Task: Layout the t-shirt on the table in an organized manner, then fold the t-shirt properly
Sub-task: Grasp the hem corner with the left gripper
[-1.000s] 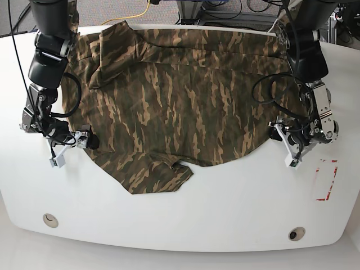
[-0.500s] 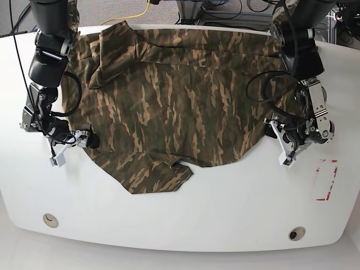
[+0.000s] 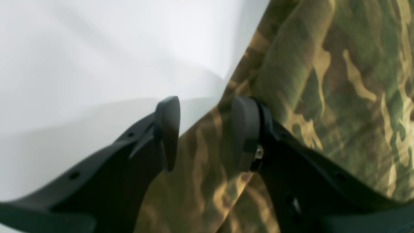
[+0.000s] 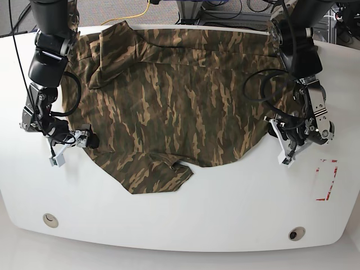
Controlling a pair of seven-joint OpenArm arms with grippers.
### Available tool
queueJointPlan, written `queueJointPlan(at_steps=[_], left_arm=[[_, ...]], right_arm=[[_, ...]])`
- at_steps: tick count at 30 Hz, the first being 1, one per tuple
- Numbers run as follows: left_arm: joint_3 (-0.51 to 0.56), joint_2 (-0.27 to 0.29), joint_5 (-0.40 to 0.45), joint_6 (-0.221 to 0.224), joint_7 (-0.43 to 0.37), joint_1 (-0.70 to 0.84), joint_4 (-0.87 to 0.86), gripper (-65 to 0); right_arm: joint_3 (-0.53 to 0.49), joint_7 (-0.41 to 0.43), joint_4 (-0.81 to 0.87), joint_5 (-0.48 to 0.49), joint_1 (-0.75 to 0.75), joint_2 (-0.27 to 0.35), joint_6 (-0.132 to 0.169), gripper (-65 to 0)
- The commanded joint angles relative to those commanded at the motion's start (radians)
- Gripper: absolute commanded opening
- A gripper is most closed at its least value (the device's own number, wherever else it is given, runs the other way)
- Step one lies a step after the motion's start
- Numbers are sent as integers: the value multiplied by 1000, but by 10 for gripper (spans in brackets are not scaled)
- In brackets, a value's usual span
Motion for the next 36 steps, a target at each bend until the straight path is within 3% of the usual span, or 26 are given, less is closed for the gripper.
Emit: queueJointPlan(at_steps=[3, 6, 8, 20, 27, 36], left_arm=[[0, 0, -2, 0, 11, 0, 11, -383], [0, 0, -38, 0, 11, -2, 11, -279], [0, -2, -68, 0, 11, -2, 11, -246], [132, 0, -118, 0, 6, 15, 3, -243], [143, 25, -114, 0, 3, 18, 2, -243], [169, 25, -114, 0, -69, 20, -84, -243]], right_arm=[[0, 0, 0, 0, 0, 0, 0, -67], [0, 0, 0, 0, 0, 0, 0, -67], [2, 0, 0, 0, 0, 0, 0, -67], [2, 0, 0, 0, -2, -2, 0, -67], [3, 0, 0, 2, -3, -2, 0, -67], [3, 0, 0, 2, -15, -2, 0, -67]])
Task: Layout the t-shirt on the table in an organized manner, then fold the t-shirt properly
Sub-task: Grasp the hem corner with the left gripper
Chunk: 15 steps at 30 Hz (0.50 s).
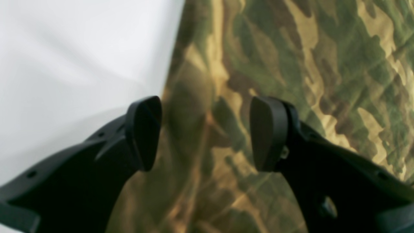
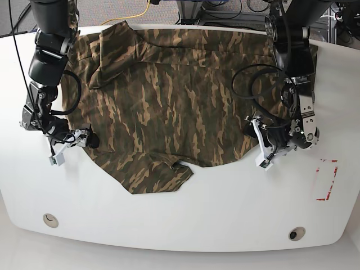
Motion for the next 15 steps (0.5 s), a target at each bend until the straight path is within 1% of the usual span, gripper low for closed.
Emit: queueJointPlan(at_steps=[9, 12, 13, 14, 15], left_arm=[[2, 0, 0, 1, -34, -3, -38, -247], [3, 0, 0, 18, -34, -3, -32, -256], [9, 0, 0, 18, -34, -3, -32, -269], [21, 0, 0, 18, -34, -3, -31, -297], [40, -2, 0, 18, -34, -3, -31, -349]], right_arm=[[0, 2, 0, 2, -17, 0, 0, -67], [0, 2, 0, 2, -18, 0, 0, -67], [0, 2, 0, 2, -18, 0, 0, -67], [0, 2, 0, 2, -20, 0, 0, -67], [0, 3, 0, 2, -20, 0, 0, -67]])
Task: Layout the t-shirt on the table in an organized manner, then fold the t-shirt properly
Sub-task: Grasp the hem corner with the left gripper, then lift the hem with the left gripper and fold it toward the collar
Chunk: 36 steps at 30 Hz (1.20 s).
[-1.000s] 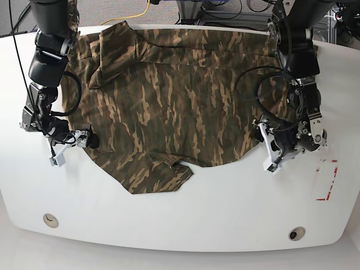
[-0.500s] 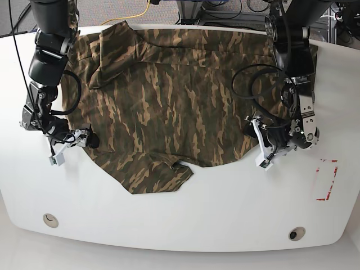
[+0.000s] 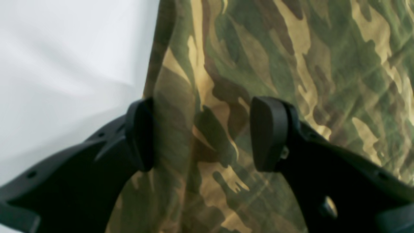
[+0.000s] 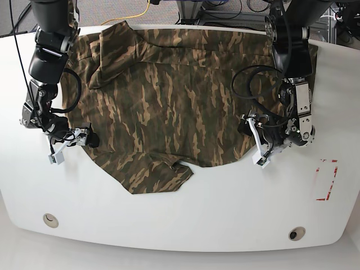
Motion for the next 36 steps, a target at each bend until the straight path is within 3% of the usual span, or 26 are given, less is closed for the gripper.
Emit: queueJointPlan(at_steps=[3, 7, 13, 18, 29, 36], left_arm=[[35, -2, 0, 0, 0, 3, 28, -507], [64, -2, 0, 3, 5, 12, 98, -621], [118, -9, 2, 5, 11, 87, 278, -608], [201, -52, 0, 2, 68, 138, 411, -608], [353, -126, 0, 5, 92, 278, 557, -608], [436, -141, 0, 2, 92, 359, 614, -608]], right_arm=[[2, 0, 0, 0, -2, 0, 0, -67], [2, 0, 0, 0, -2, 0, 0, -67], [2, -2, 0, 0, -2, 0, 0, -67], [2, -2, 0, 0, -2, 0, 0, -67], [29, -3, 0, 0, -2, 0, 0, -67], [29, -3, 0, -2, -2, 0, 0, -67]])
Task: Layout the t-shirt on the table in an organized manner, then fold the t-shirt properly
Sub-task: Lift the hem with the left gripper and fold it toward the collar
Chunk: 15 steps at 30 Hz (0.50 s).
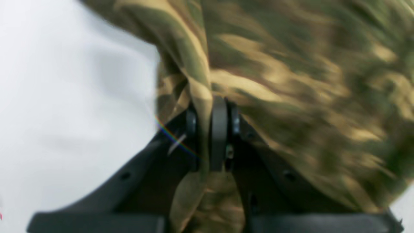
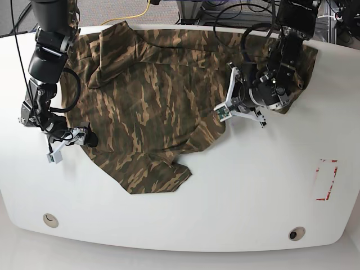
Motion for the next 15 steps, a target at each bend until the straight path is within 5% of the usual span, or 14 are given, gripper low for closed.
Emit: queueJointPlan(at_steps=[15], left_arm=[[114, -9, 0, 0, 0, 29, 6, -606]], right_arm=[[-2, 0, 0, 0, 0, 0, 0, -67]])
